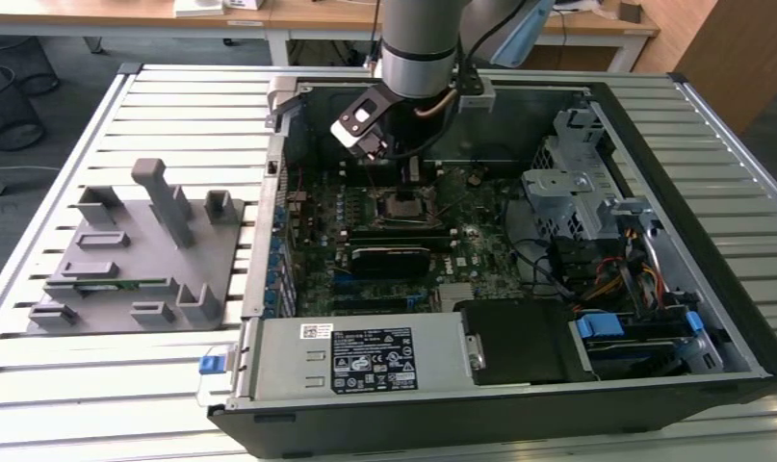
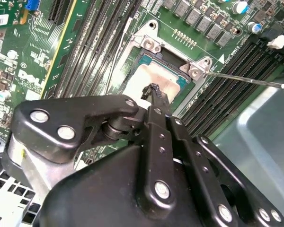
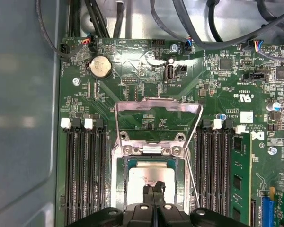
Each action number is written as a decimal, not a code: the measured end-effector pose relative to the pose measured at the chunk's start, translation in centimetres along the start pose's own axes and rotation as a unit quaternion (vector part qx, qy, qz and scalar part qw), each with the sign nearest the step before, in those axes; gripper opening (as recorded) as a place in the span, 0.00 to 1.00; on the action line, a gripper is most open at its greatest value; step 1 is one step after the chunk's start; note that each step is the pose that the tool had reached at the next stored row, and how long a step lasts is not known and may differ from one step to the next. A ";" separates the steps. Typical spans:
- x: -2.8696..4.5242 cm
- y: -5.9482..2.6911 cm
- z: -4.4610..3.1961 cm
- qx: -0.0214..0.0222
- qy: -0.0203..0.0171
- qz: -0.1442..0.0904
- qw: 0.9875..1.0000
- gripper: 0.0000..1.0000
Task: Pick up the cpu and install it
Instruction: 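Place the cpu into insertion slot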
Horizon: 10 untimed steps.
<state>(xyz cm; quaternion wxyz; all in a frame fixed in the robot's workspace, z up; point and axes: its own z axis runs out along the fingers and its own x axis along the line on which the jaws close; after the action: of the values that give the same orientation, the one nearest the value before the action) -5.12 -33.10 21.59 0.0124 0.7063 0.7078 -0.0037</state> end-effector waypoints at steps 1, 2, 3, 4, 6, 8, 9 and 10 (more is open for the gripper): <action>0.00 0.00 -0.03 0.000 0.000 0.000 1.000 0.13; 0.00 0.00 -0.08 0.000 0.000 0.000 1.000 0.11; 0.00 0.00 -0.13 0.000 0.000 0.000 1.000 0.11; 0.00 0.00 -0.18 0.000 0.000 0.000 1.000 0.11; -0.01 0.00 -0.30 0.000 0.000 0.000 1.000 0.11; -0.01 0.01 -0.45 0.000 0.000 0.000 1.000 0.11; -0.01 0.01 -0.53 0.000 0.000 0.000 1.000 0.11; -0.01 0.01 -0.61 0.000 0.000 0.000 1.000 0.11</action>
<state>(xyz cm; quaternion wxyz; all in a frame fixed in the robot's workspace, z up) -5.12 -33.10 22.19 0.0124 0.7063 0.7078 -0.0037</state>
